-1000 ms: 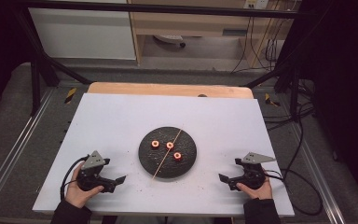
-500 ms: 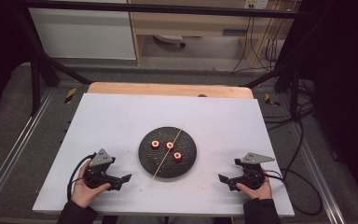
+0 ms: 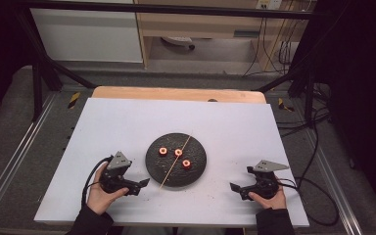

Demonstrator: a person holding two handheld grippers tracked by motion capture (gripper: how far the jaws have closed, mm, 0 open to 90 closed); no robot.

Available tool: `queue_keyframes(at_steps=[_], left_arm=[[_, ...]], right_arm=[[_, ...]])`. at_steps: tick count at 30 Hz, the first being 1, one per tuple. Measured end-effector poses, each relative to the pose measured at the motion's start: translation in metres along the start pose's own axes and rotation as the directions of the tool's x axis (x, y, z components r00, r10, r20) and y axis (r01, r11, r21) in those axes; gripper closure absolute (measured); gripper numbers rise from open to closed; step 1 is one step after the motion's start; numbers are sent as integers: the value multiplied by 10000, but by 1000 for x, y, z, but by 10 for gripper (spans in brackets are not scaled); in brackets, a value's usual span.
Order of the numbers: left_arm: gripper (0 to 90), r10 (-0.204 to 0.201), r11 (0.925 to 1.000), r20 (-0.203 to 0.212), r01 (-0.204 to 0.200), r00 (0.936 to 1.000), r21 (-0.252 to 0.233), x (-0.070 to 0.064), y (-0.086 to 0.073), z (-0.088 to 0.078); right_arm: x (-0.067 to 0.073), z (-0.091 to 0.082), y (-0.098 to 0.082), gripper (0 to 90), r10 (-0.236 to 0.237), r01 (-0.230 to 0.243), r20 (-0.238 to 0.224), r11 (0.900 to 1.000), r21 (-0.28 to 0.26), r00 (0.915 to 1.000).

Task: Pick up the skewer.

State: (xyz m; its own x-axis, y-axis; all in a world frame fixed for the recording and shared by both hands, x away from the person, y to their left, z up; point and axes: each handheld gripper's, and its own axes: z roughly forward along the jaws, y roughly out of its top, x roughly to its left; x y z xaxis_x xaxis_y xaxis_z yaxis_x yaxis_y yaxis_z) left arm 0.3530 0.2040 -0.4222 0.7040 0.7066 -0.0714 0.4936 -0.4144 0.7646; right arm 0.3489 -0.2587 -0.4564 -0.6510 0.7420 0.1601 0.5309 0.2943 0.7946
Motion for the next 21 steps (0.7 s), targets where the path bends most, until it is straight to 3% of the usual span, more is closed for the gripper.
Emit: queue_keyframes(at_steps=[13, 21], left_arm=[[67, 302, 9993, -267, -296, 9992, 208, -16, 22, 12], [71, 247, 9985, -509, -222, 9984, 493, -22, 35, 20]], right_arm=[[0, 1, 0, 6, -10, 9, 22, 10000, 64, 10000], [0, 1, 0, 7, -11, 10, 26, 10000, 71, 10000]])
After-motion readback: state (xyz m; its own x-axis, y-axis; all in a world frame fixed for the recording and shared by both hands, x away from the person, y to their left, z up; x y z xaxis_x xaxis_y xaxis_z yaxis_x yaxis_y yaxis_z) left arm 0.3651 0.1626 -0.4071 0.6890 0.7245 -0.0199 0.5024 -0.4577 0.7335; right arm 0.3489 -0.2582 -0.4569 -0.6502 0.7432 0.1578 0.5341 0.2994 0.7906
